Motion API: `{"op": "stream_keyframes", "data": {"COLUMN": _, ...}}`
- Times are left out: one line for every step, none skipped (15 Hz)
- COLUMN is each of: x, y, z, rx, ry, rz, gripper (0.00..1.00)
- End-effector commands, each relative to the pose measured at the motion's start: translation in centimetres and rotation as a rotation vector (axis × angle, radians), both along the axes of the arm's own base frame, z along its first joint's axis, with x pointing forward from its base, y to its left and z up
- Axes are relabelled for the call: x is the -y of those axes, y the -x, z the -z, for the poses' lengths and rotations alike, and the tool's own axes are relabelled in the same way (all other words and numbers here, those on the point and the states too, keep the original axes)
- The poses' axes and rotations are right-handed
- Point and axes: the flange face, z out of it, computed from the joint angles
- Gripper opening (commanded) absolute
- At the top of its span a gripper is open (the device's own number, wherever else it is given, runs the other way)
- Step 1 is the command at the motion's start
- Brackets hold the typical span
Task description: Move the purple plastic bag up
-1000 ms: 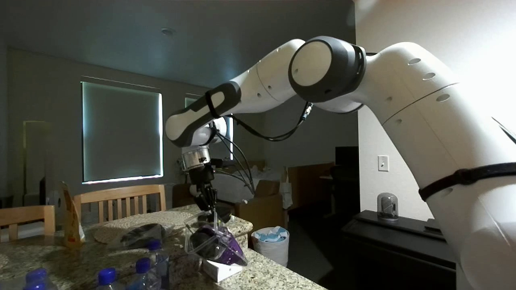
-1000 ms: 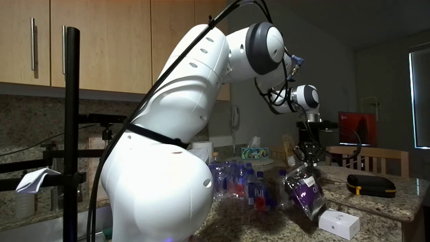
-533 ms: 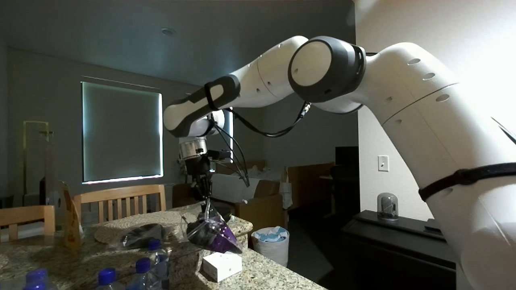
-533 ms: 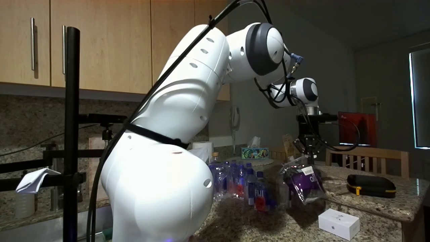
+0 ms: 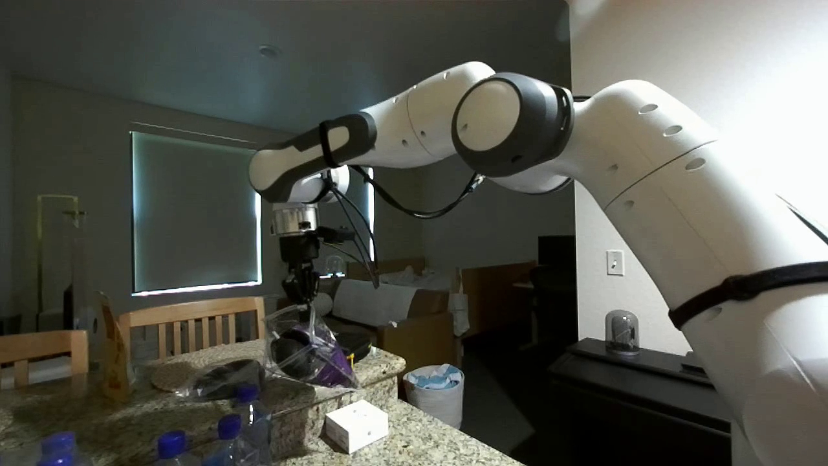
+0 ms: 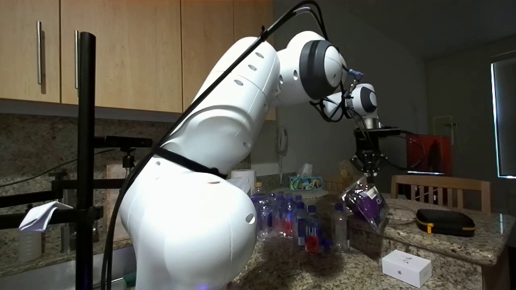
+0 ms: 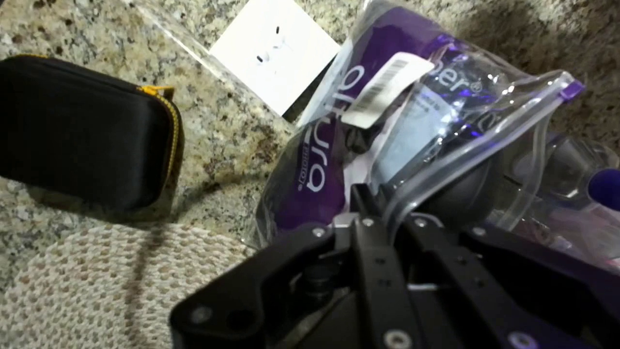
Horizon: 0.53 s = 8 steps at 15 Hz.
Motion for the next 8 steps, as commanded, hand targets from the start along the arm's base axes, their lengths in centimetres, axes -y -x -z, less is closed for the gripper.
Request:
{"op": "stream_keyframes", "data": {"x": -1.7, "y": -2.6, "z": 0.3, "rx": 0.044, "ry": -0.039, "rz": 0.017, "gripper": 0.07}}
{"op": "stream_keyframes", "data": {"x": -2.2, "y": -3.2, "z": 0.8, "rx": 0.047, "ry": -0.043, "rz": 0.022, "gripper": 0.06}}
{"op": "stream_keyframes", "data": {"x": -2.8, "y": -3.9, "z": 1.4, "rx": 0.054, "ry": -0.037, "rz": 0.036, "gripper": 0.07}}
{"op": "stream_keyframes", "data": {"x": -3.2, "y": -4.6, "z": 2.1, "rx": 0.061, "ry": -0.033, "rz": 0.052, "gripper": 0.07}}
{"op": "stream_keyframes", "data": {"x": -3.6, "y": -5.2, "z": 2.5, "rx": 0.072, "ry": -0.03, "rz": 0.07, "gripper": 0.07}}
{"op": "stream_keyframes", "data": {"x": -3.8, "y": -5.8, "z": 2.9, "rx": 0.079, "ry": -0.03, "rz": 0.086, "gripper": 0.07}}
{"op": "stream_keyframes", "data": {"x": -4.0, "y": -6.3, "z": 3.1, "rx": 0.09, "ry": -0.025, "rz": 0.108, "gripper": 0.07}}
{"op": "stream_keyframes", "data": {"x": -4.1, "y": -6.6, "z": 3.1, "rx": 0.103, "ry": -0.019, "rz": 0.129, "gripper": 0.07}}
